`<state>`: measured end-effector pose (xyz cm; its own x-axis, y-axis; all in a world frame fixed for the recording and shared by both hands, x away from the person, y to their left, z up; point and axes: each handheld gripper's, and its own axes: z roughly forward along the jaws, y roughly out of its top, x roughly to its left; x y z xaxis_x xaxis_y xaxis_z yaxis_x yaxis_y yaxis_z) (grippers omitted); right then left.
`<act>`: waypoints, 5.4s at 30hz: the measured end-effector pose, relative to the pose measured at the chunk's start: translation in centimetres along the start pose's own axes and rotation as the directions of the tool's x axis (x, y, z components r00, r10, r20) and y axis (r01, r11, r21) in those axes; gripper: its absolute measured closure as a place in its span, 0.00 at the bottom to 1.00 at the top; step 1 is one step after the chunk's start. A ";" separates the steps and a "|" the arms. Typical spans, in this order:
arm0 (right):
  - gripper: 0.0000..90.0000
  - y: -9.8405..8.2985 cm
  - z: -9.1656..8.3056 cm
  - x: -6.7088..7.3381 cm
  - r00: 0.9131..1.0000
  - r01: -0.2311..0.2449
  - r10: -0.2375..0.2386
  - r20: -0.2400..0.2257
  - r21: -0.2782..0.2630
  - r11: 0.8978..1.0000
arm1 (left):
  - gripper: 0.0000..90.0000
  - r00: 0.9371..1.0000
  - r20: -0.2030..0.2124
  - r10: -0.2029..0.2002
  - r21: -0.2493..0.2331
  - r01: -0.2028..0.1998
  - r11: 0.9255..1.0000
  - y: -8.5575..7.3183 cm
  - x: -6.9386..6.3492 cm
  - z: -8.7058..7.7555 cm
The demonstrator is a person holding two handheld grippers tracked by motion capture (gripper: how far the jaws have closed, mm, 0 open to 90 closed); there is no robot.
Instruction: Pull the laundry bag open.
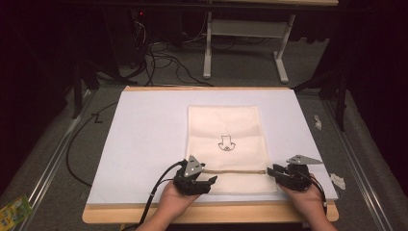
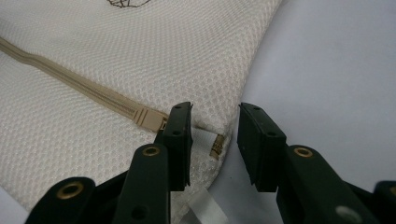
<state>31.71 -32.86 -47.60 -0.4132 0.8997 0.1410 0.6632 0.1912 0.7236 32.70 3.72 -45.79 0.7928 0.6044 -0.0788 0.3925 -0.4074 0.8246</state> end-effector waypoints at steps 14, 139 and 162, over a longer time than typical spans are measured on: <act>0.77 0.2 -0.1 0.2 1.000 0.007 -0.007 0.001 0.035 0.999 | 0.43 1.000 -0.024 -0.011 -0.007 0.011 1.000 -0.7 0.9 -1.2; 0.95 1.3 -3.1 2.5 0.992 0.126 -0.128 -0.005 -0.155 0.980 | 0.97 0.976 0.214 -0.033 -0.025 0.040 0.999 6.5 -7.6 11.2; 0.96 1.3 -3.1 2.2 0.992 0.125 -0.124 0.018 -0.151 0.981 | 0.97 0.987 0.162 0.010 0.019 -0.014 1.000 5.1 -5.2 8.5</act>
<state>29.71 -31.87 -44.23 -0.4812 0.8758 0.0382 0.5046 0.2411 0.8290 34.53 -7.34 -45.97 0.8618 0.4814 -0.1599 0.3904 -0.4283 0.8149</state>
